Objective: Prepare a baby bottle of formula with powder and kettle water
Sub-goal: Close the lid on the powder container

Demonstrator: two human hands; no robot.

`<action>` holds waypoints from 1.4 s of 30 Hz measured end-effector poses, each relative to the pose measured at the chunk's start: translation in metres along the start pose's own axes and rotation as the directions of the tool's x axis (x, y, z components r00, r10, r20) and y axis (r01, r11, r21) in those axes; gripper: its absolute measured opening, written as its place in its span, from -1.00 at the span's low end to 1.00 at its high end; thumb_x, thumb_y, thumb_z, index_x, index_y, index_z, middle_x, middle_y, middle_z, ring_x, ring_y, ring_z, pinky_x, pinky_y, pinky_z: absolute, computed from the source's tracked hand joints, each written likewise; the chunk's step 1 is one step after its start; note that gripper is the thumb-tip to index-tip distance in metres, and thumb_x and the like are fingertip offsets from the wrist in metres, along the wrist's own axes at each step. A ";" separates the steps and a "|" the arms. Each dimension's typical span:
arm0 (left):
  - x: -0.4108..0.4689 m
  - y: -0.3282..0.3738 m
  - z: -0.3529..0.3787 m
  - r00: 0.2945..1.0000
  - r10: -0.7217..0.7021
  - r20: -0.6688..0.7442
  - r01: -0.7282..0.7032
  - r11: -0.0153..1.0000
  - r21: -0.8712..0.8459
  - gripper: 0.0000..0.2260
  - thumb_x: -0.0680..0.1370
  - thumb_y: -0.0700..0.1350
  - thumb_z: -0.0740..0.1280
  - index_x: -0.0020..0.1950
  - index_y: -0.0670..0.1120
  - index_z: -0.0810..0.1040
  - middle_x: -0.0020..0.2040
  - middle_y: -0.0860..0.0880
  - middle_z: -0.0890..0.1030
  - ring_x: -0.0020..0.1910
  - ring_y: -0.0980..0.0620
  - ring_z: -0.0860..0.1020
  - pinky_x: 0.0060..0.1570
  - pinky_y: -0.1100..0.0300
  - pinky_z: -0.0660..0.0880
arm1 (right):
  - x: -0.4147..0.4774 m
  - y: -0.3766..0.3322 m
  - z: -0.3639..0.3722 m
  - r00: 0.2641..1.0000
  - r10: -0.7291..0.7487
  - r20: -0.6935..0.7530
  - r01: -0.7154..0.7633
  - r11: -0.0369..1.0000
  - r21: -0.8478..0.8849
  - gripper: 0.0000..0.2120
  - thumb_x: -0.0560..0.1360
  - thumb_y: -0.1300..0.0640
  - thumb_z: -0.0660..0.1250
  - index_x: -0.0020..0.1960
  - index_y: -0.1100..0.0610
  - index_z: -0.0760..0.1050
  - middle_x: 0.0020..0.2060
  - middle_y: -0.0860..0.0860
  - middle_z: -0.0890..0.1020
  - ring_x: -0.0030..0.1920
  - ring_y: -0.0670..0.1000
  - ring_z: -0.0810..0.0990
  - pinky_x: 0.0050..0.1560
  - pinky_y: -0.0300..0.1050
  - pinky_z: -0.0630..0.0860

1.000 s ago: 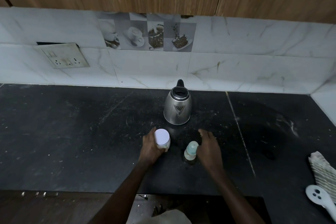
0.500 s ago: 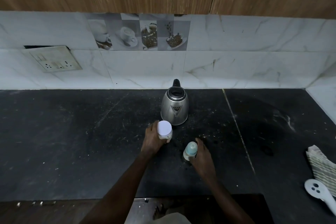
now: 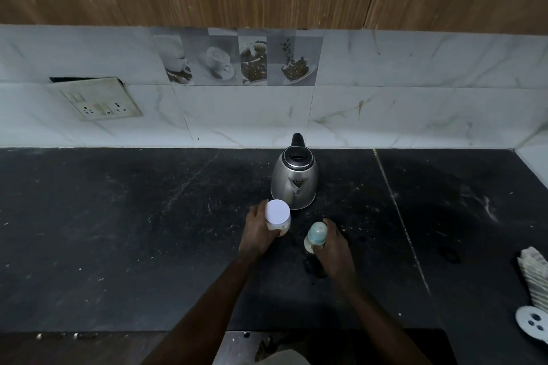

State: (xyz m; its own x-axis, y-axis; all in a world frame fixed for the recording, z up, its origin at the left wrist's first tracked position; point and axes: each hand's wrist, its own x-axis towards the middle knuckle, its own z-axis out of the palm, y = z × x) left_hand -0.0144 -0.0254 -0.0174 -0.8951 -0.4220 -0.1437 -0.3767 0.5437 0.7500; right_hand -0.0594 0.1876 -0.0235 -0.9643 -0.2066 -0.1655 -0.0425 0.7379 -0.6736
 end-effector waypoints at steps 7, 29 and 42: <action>0.010 -0.005 0.004 1.000 0.019 -0.021 -0.019 1.000 0.004 -0.14 0.30 -0.11 0.64 0.53 -0.08 0.35 0.43 -0.18 0.47 0.39 -0.17 0.45 0.30 0.10 0.42 | 0.032 -0.015 0.005 1.000 -0.012 0.013 0.012 1.000 -0.025 -0.34 0.44 0.24 0.52 0.49 0.17 0.38 0.33 0.20 0.60 0.30 0.25 0.60 0.27 0.07 0.53; 0.010 0.000 0.004 0.988 0.111 -0.105 -0.123 0.985 -0.117 -0.38 0.33 -0.16 0.64 0.35 -0.09 0.53 0.18 0.12 0.57 0.14 0.13 0.52 0.11 0.33 0.38 | 0.061 -0.029 0.015 0.999 -0.053 0.002 0.053 0.997 -0.052 -0.48 0.49 0.15 0.51 0.39 0.18 0.44 0.22 0.22 0.65 0.20 0.28 0.65 0.13 0.10 0.60; 0.002 0.004 0.007 0.995 0.069 -0.069 -0.074 0.994 -0.079 -0.30 0.45 -0.25 0.50 0.55 -0.14 0.34 0.46 -0.14 0.52 0.42 -0.10 0.50 0.33 0.23 0.37 | 0.052 -0.025 0.008 0.997 -0.077 0.013 0.078 0.992 -0.100 -0.22 0.41 0.33 0.50 0.56 0.16 0.28 0.36 0.23 0.55 0.35 0.29 0.56 0.26 0.11 0.53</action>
State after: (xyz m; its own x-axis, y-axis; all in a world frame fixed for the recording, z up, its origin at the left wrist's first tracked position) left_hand -0.0194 -0.0185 -0.0191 -0.9005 -0.4322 -0.0471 -0.2893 0.5149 0.8070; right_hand -0.1063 0.1535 -0.0212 -0.9548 -0.2709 -0.1222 -0.1434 0.7802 -0.6089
